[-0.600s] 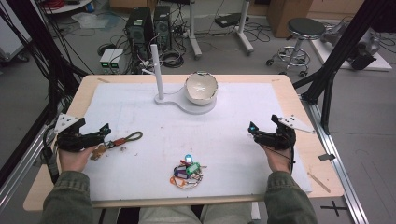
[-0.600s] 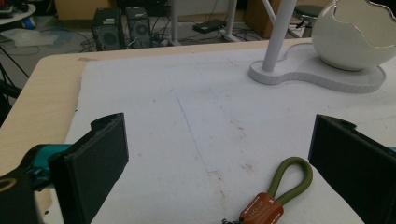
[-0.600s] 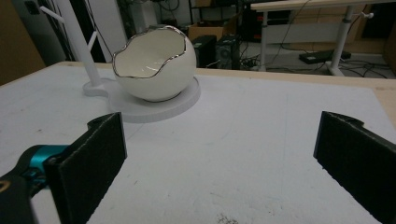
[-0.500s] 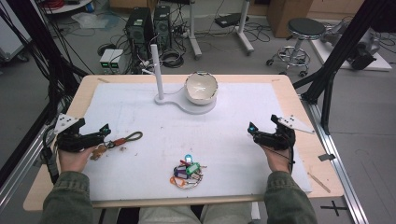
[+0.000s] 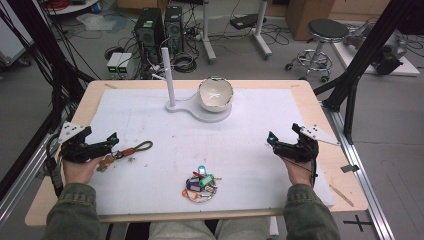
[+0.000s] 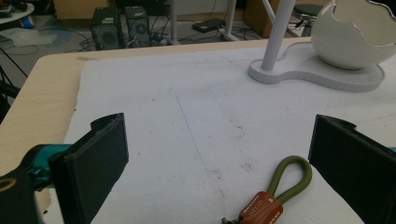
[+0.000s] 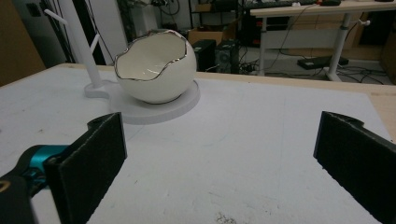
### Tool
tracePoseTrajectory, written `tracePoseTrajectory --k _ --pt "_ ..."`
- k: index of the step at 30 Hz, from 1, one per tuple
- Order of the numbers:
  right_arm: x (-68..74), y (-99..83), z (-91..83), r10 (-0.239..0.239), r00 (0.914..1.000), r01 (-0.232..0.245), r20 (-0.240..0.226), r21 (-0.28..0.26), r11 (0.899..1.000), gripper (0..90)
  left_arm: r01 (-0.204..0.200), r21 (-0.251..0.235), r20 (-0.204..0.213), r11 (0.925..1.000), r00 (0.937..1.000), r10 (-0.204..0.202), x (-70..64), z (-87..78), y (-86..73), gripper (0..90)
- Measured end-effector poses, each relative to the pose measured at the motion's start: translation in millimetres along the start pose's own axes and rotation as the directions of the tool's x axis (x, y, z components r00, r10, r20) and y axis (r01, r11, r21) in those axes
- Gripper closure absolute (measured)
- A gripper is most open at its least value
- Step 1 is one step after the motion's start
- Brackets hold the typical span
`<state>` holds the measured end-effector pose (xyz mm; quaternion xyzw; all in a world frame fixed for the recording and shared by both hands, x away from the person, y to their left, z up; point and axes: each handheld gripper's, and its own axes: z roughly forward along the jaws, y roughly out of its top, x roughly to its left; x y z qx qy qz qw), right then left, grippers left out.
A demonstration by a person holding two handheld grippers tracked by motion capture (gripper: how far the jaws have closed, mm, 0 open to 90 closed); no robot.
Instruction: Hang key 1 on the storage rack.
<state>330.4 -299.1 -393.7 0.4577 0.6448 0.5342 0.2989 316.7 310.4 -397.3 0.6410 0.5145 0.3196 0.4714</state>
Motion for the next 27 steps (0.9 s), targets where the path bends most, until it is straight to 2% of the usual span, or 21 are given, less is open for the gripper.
tracePoseTrajectory --k 4,7,15,21,27 --pt "0.1 -0.4 0.6 0.005 1.0 -0.005 -0.003 0.007 1.0 1.6 -0.001 0.0 0.002 1.0 1.0 0.001 -0.4 -0.1 0.3 5.4" --pt "0.2 -1.8 1.9 -0.016 0.9999 0.016 -0.003 0.008 1.0 1.6 -0.003 0.005 0.01 1.0 0.9999 0.003 -1.7 0.0 0.8 5.4" --pt "0.5 -2.7 3.1 -0.017 0.9998 0.017 -0.014 0.018 1.0 1.6 -0.044 0.043 0.045 0.9981 0.9981 0.042 -9.1 4.6 1.2 5.4" --pt "1.9 -3.6 4.7 -0.018 0.9993 0.02 -0.034 0.034 0.999 1.6 -0.04 0.055 0.059 0.9977 0.9976 0.037 -9.5 6.1 0.8 5.4" --pt "2.1 -4.2 5.8 -0.028 0.9988 0.03 -0.041 0.041 0.999 1.6 -0.06 0.11 0.097 0.9921 0.9941 0.049 -10.0 11.5 -2.1 5.4"
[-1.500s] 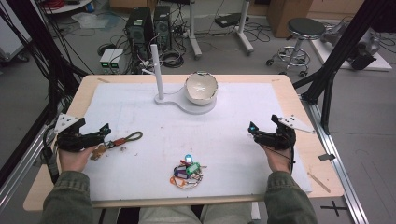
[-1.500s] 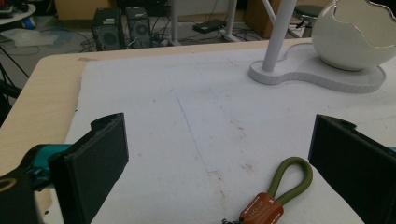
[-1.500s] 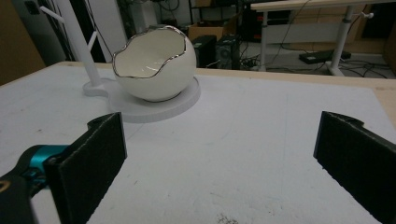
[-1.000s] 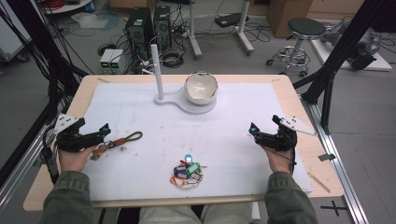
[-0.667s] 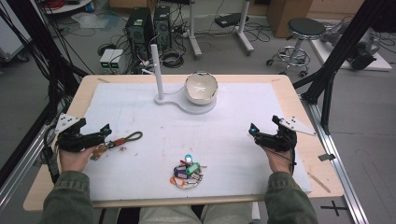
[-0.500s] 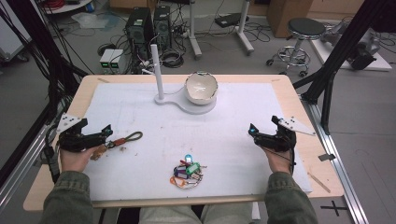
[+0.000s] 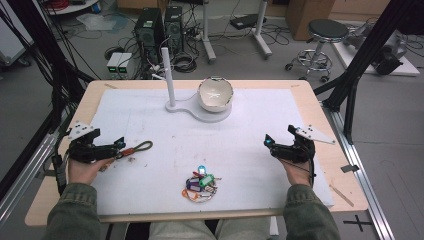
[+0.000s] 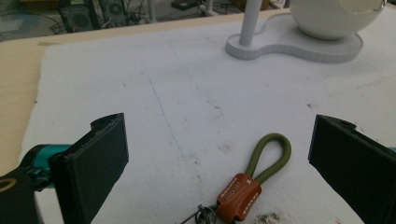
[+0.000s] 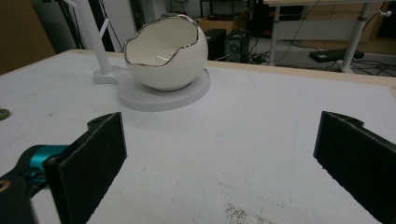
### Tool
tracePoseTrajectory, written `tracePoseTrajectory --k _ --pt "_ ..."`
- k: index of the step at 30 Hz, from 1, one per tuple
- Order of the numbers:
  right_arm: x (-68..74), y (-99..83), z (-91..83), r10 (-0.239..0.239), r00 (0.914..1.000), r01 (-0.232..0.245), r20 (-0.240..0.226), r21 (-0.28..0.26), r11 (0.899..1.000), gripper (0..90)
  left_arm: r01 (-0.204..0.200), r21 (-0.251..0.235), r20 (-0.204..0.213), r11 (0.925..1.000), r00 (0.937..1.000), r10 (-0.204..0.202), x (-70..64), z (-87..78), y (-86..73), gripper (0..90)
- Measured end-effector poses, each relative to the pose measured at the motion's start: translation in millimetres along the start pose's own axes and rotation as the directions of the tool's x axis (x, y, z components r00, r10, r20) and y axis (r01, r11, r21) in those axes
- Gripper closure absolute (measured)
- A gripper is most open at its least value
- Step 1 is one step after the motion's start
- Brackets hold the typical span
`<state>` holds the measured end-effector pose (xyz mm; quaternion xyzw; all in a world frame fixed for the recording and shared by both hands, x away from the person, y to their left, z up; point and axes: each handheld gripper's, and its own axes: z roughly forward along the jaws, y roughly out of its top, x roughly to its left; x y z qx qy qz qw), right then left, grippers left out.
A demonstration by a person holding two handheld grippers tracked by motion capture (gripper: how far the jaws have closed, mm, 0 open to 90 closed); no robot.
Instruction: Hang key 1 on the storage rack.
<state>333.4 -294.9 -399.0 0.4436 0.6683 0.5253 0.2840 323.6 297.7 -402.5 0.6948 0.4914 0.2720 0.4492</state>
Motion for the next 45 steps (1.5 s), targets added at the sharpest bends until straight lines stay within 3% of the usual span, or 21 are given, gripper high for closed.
tracePoseTrajectory --k 10,19,22,28,32,34,35,37,45 --pt "-0.6 -0.6 -0.4 0.002 1.0 -0.002 -0.002 0.004 1.0 1.6 -0.052 0.075 0.031 0.9958 0.9983 0.05 -5.7 10.5 -3.4 5.4" --pt "-0.4 -1.3 0.0 -0.002 1.0 0.002 -0.002 0.012 1.0 1.6 -0.095 0.147 0.066 0.9846 0.9941 0.086 -10.0 21.2 -8.4 5.5" --pt "-0.6 -1.4 -0.1 -0.001 1.0 0.001 -0.001 0.013 1.0 1.6 -0.104 0.197 0.076 0.9748 0.993 0.091 -10.6 27.5 -11.3 5.5" --pt "-1.1 -1.6 -0.9 0.001 1.0 -0.001 -0.002 0.013 1.0 1.6 -0.113 0.23 0.084 0.9666 0.9918 0.096 -11.3 32.1 -12.9 7.8" --pt "-1.5 -1.8 -1.2 0.004 1.0 -0.004 -0.002 0.015 1.0 1.6 -0.122 0.278 0.094 0.9529 0.9906 0.099 -11.6 36.1 -15.3 7.8" --pt "-2.2 -2.0 -1.1 0.001 1.0 -0.001 -0.001 0.012 1.0 1.6 -0.13 0.318 0.094 0.9393 0.9901 0.105 -12.4 40.0 -17.7 7.8" --pt "-2.2 -2.0 -1.1 0.001 1.0 -0.001 -0.001 0.012 1.0 1.6 -0.13 0.318 0.094 0.9393 0.9901 0.105 -12.4 40.0 -17.7 7.8" --pt "-2.4 -2.1 -1.1 0.0 1.0 0.0 0.0 0.011 1.0 1.6 -0.139 0.335 0.094 0.9318 0.9891 0.113 -12.5 42.3 -19.1 7.8" --pt "-2.6 -2.5 -2.1 0.004 1.0 -0.004 -0.002 0.01 1.0 1.6 -0.157 0.352 0.088 0.9227 0.987 0.134 -12.3 44.6 -21.2 14.8"
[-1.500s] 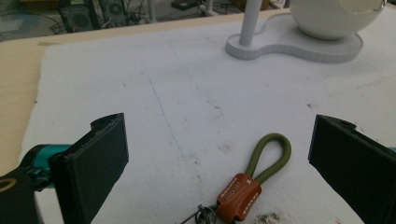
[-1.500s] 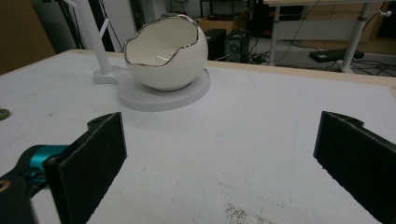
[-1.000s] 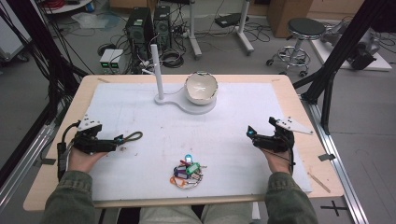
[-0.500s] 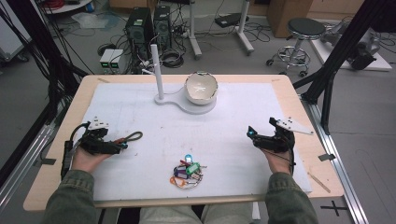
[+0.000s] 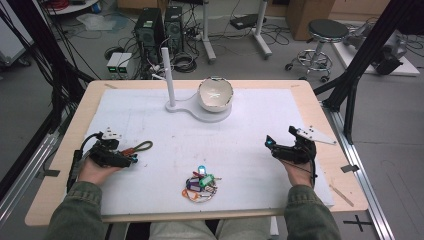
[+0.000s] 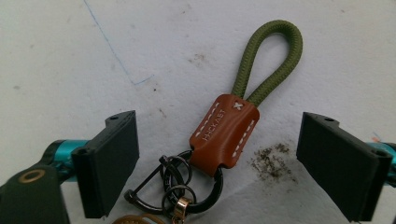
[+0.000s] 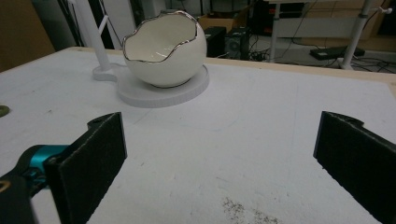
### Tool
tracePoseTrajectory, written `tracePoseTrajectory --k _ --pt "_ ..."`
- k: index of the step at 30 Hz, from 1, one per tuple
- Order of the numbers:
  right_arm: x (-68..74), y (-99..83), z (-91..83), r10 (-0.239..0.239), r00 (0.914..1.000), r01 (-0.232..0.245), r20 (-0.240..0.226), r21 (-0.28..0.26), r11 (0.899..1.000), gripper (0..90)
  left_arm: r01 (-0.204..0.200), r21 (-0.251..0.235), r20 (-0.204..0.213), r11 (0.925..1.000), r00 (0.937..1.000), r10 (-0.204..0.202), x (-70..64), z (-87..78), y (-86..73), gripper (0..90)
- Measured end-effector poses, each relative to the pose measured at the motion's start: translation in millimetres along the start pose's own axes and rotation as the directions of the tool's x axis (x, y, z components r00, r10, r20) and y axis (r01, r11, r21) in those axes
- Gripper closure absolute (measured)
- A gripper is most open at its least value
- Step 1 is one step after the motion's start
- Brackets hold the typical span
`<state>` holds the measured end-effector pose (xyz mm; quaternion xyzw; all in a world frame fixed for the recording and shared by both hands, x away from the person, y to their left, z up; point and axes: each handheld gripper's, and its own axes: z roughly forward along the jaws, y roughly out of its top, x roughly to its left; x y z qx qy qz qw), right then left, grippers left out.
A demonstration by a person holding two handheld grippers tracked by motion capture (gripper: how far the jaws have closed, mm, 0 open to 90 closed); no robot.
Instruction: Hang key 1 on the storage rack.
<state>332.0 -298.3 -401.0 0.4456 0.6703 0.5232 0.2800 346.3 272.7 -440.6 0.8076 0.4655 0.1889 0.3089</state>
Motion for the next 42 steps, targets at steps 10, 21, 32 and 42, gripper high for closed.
tracePoseTrajectory --k 10,21,32,42 --pt "-0.7 -0.7 0.2 0.004 1.0 -0.004 0.008 0.012 1.0 1.6 -0.001 -0.014 0.038 0.9999 0.9993 0.001 1.7 0.9 -1.4 20.8" --pt "-1.0 -0.7 0.6 0.006 1.0 -0.006 0.003 0.013 1.0 1.7 -0.001 -0.032 0.056 0.9995 0.9984 0.003 5.8 -5.0 -1.9 62.7" --pt "-1.2 -0.8 0.6 0.004 1.0 -0.004 0.006 0.013 1.0 1.7 -0.019 -0.037 0.04 0.9992 0.999 0.02 5.6 -7.2 -1.2 71.1" --pt "-1.6 -0.8 0.0 0.01 0.9999 -0.01 0.006 0.012 1.0 1.7 0.023 -0.065 0.047 0.9976 0.9987 -0.02 9.6 -15.6 1.6 71.9"
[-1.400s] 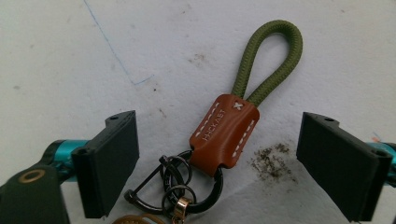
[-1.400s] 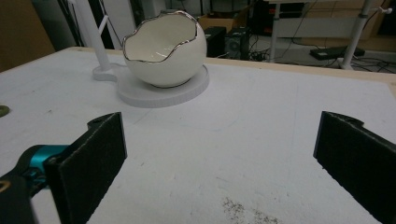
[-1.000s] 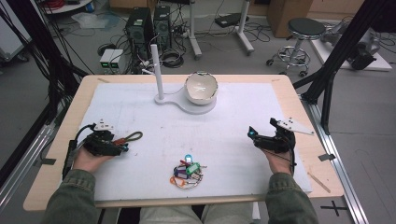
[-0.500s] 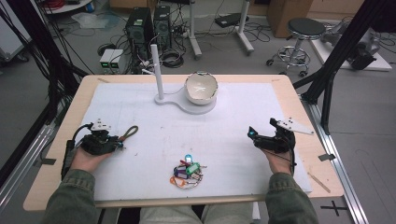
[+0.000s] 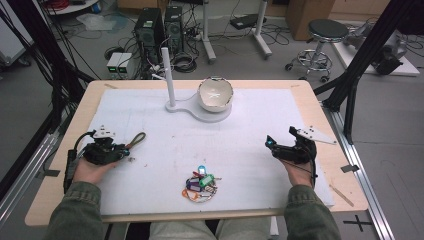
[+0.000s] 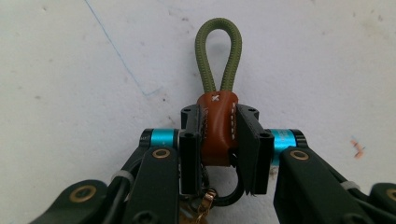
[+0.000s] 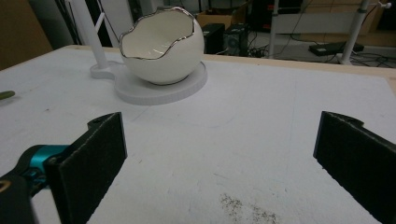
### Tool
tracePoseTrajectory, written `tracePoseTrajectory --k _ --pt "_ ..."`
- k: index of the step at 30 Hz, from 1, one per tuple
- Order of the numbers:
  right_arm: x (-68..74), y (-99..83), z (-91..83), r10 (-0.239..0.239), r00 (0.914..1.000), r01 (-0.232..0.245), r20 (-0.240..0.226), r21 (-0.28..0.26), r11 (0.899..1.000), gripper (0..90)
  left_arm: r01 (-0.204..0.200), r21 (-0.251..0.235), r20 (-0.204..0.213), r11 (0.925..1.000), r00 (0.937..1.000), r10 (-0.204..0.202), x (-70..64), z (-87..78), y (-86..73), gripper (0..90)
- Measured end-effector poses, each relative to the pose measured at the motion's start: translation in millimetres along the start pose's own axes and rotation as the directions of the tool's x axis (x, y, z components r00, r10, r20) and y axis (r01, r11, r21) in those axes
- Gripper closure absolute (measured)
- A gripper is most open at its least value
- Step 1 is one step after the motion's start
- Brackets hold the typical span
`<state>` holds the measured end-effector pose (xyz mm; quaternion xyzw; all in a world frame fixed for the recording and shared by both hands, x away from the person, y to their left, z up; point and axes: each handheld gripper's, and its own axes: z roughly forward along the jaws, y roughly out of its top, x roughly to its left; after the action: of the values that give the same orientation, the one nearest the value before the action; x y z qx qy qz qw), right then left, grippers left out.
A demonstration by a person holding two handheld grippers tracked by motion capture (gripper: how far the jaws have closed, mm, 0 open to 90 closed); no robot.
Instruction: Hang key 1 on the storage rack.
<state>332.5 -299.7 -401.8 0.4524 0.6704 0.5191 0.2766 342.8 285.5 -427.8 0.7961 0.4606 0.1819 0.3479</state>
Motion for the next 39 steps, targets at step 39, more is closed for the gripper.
tracePoseTrajectory --k 39 --pt "-1.7 -0.8 -3.6 0.033 0.9994 -0.033 -0.007 -0.012 0.999 1.7 0.122 -0.124 0.028 0.9848 0.9924 -0.12 7.6 -34.1 36.5 72.9"
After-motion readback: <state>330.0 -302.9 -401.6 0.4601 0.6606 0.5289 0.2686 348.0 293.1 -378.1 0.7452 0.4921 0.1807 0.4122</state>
